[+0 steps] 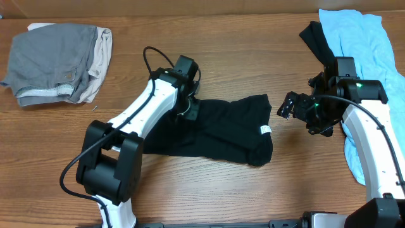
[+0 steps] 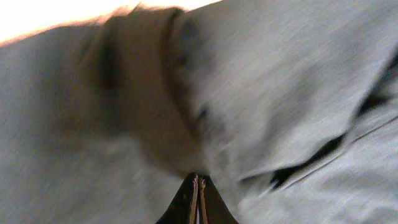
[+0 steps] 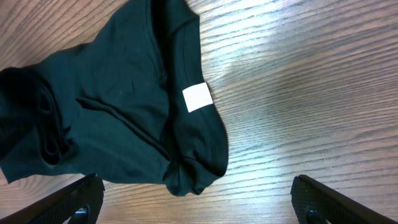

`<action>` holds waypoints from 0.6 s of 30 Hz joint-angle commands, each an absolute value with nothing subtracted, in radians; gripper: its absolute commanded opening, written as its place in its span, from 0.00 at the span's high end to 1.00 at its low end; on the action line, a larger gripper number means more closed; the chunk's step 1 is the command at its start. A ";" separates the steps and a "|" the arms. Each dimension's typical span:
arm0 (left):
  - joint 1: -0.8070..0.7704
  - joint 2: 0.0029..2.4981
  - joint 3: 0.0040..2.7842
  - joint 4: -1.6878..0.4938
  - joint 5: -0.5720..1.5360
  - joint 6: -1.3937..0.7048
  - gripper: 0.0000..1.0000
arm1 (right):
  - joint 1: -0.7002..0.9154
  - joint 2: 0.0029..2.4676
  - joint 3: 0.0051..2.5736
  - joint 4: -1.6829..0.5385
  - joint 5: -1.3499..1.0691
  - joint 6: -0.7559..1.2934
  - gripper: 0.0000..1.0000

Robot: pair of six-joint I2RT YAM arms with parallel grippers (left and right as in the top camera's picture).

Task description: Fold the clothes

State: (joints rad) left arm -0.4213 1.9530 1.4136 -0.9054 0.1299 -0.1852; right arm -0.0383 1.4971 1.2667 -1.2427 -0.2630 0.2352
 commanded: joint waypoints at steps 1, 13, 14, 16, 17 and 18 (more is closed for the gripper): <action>-0.472 1.958 1.377 -0.851 0.176 -0.197 0.96 | -0.034 1.495 1.262 -1.245 -0.264 0.236 0.00; -0.496 1.958 1.348 -0.780 0.147 -0.202 0.96 | -0.034 1.495 1.262 -1.243 -0.264 0.236 0.00; -0.490 1.958 1.371 -0.790 0.152 -0.202 0.96 | -0.034 1.495 1.262 -1.241 -0.264 0.236 0.00; -0.477 1.956 1.447 -0.837 0.155 -0.200 0.96 | -0.034 1.495 1.262 -1.238 -0.264 0.236 0.00; -0.471 1.956 1.496 -0.866 0.155 -0.191 0.96 | -0.034 1.495 1.262 -1.237 -0.264 0.236 0.00; -0.466 1.956 1.549 -0.900 0.155 -0.179 0.96 | -0.034 1.495 1.262 -1.236 -0.264 0.236 0.00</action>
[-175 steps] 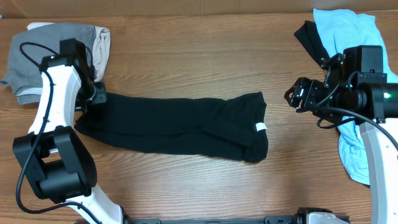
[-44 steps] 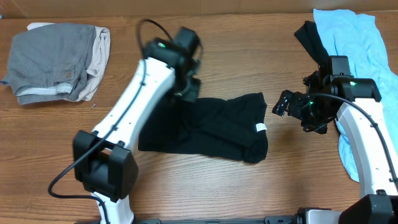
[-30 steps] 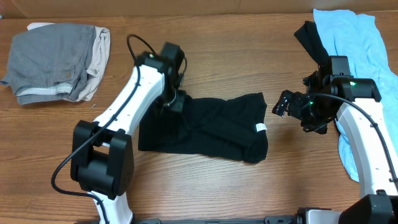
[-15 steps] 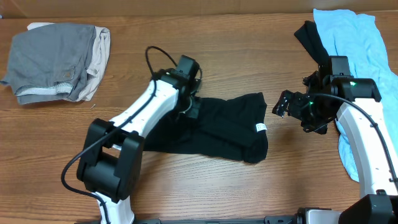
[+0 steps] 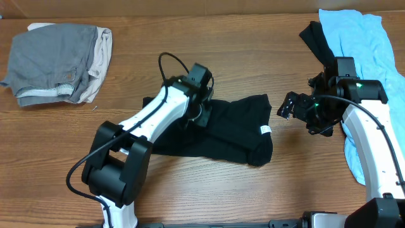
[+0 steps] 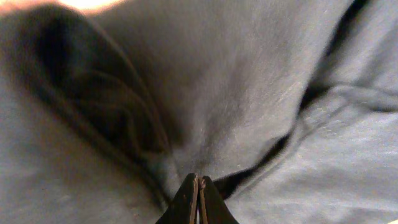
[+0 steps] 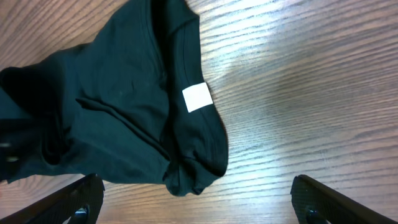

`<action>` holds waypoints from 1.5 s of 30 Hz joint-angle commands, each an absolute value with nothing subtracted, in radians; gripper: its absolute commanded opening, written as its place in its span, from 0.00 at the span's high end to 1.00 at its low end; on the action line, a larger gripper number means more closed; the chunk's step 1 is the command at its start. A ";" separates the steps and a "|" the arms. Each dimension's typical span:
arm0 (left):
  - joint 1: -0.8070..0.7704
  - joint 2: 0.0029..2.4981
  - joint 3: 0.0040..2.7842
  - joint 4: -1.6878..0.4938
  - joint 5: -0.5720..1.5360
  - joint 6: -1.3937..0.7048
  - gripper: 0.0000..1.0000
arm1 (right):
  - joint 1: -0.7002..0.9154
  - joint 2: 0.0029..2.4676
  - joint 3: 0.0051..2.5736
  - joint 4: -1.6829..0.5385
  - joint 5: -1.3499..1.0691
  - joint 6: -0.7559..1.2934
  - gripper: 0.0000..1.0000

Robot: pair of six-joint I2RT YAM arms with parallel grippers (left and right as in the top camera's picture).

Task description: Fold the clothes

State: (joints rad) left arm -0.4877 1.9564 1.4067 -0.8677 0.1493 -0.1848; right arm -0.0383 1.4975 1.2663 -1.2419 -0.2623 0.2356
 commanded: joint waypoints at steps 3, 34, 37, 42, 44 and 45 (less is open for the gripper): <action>-0.458 1.956 1.712 -0.996 0.155 -0.160 0.96 | -0.033 1.497 1.262 -1.233 -0.265 0.236 0.00; -0.347 1.956 2.193 -1.330 0.014 -0.055 0.12 | 0.179 1.819 1.043 -0.798 -0.204 0.171 0.00; -0.347 1.956 2.193 -1.332 0.015 -0.055 0.12 | 0.179 1.828 1.042 -0.801 -0.178 0.201 0.00; -0.347 1.956 2.193 -1.335 0.015 -0.056 0.12 | 0.181 1.828 1.041 -0.818 -0.203 0.221 0.02; -0.347 1.956 2.193 -1.336 0.015 -0.056 0.12 | 0.184 1.828 1.037 -0.821 -0.229 0.221 0.11; -0.347 1.956 2.193 -1.336 0.015 -0.056 0.12 | 0.189 1.828 1.032 -0.817 -0.242 0.221 0.16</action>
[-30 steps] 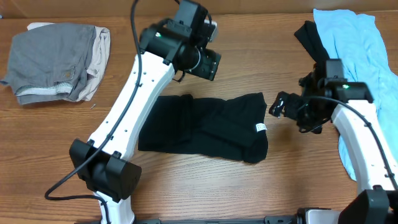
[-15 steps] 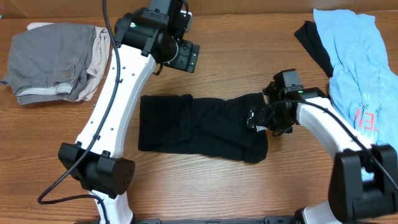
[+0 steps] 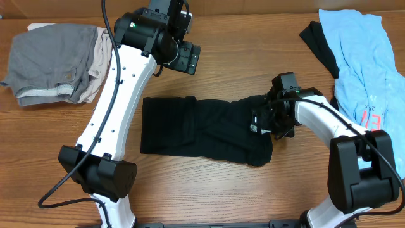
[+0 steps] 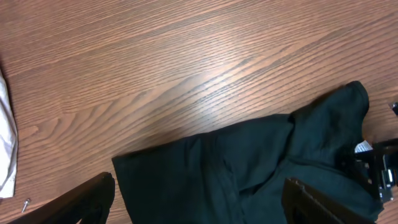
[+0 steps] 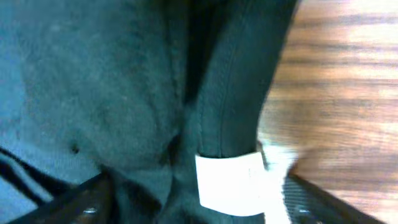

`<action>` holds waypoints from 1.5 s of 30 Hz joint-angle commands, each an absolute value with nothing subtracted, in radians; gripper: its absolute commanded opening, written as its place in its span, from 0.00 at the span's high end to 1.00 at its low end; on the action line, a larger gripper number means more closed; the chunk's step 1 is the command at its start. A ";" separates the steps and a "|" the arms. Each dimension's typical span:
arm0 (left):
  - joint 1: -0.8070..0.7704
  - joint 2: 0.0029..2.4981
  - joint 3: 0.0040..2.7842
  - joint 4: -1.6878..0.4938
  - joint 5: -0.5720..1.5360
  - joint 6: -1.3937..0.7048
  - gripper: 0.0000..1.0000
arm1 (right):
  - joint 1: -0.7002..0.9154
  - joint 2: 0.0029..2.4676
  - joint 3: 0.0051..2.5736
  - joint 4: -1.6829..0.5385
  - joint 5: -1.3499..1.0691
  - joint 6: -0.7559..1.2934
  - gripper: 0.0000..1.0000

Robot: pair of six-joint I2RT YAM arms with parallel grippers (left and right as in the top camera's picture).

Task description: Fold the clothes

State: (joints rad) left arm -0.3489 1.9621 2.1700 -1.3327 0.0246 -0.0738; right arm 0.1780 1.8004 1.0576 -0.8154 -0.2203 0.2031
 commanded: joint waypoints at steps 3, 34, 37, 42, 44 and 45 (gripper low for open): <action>-0.347 1.956 2.193 -1.338 0.015 -0.056 0.12 | 0.205 1.828 1.022 -0.800 -0.255 0.221 0.25; -0.194 1.956 2.191 -1.333 -0.122 -0.060 0.09 | -0.126 1.671 1.393 -1.316 -0.248 0.181 0.96; -0.167 1.956 2.191 -1.335 -0.122 -0.059 0.09 | -0.085 1.671 1.495 -1.382 -0.266 0.182 0.96; -0.131 1.956 2.191 -1.334 -0.122 -0.060 0.09 | 0.057 1.671 1.598 -1.398 -0.294 0.216 0.96; -0.119 1.956 2.189 -1.333 -0.119 -0.060 0.09 | 0.138 1.671 1.602 -1.368 -0.293 0.248 0.96; -0.115 1.956 2.189 -1.333 -0.115 -0.060 0.09 | 0.180 1.673 1.602 -1.351 -0.288 0.266 0.96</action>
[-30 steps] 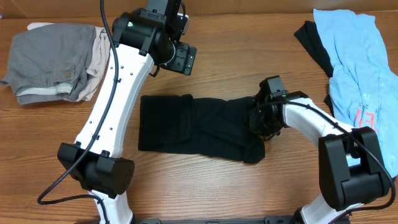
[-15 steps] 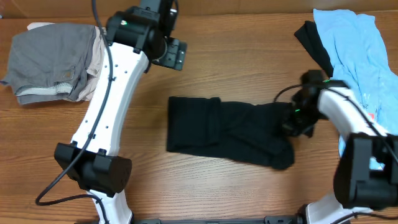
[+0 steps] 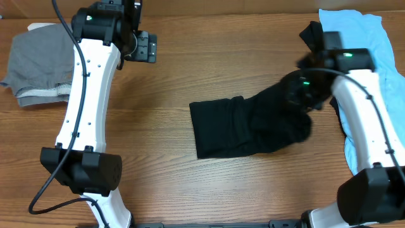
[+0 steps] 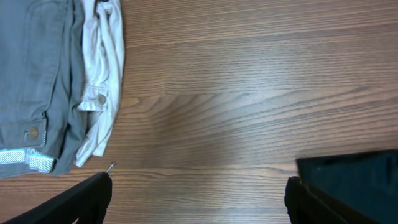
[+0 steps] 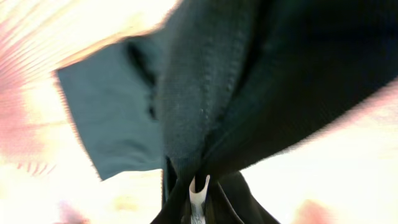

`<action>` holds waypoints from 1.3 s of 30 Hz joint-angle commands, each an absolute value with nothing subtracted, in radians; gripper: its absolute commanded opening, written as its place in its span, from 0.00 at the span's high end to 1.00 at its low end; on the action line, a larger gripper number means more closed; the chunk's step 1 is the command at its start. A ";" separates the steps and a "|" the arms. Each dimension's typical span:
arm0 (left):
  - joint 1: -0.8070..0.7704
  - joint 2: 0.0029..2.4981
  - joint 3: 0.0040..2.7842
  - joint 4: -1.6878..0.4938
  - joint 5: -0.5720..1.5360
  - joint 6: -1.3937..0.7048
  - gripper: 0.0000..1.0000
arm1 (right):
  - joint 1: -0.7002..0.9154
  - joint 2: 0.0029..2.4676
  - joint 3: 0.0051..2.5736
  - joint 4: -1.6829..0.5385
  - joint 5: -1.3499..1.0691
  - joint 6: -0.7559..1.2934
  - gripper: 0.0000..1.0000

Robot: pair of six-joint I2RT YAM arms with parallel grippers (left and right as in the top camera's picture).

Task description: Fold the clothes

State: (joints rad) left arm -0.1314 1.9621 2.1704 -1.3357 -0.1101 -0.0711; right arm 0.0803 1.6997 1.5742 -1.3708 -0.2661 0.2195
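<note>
The black garment lies mid-table, its left end flat and its right end lifted. My right gripper is shut on that raised end. In the right wrist view the gripper pinches the dark cloth together with its white label. My left gripper hangs open high over the back left of the table. In the left wrist view the left gripper holds nothing over bare wood, and a corner of the black garment shows at the right.
A folded pile of grey trousers over a white garment sits at the back left. A small metal pin lies beside it. A light blue cloth and another dark item lie at the back right.
My right gripper has shut on the label end of the black garment and raised it; the garment now sits further right. My left gripper, still open, has moved left towards the grey pile.
First my left gripper was shut in the black garment's left part while the right hung open beside it. Then the left had shifted right with the cloth. Later it was open and high, the garment's left end lay folded over, and the right was at the label end, which it now holds.
</note>
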 commanded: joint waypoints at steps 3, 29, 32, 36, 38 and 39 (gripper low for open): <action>-0.104 1.957 2.189 -1.333 -0.111 -0.060 0.09 | 0.308 1.695 1.602 -1.300 -0.248 0.314 0.96; -0.101 1.958 2.141 -1.376 0.115 -0.033 0.06 | 0.427 1.778 1.779 -1.285 -0.171 0.394 0.24; -0.109 1.958 2.060 -1.388 0.239 0.009 0.04 | 0.342 1.761 1.785 -1.321 -0.158 0.385 0.10; -0.134 1.958 1.909 -1.373 0.319 0.043 0.03 | 0.242 1.764 1.785 -1.381 -0.159 0.350 0.08; -0.153 1.958 1.832 -1.351 0.315 0.043 0.01 | 0.208 1.764 1.785 -1.398 -0.157 0.334 0.08; -0.162 1.958 1.794 -1.334 0.315 0.043 0.00 | 0.194 1.764 1.785 -1.401 -0.157 0.333 0.07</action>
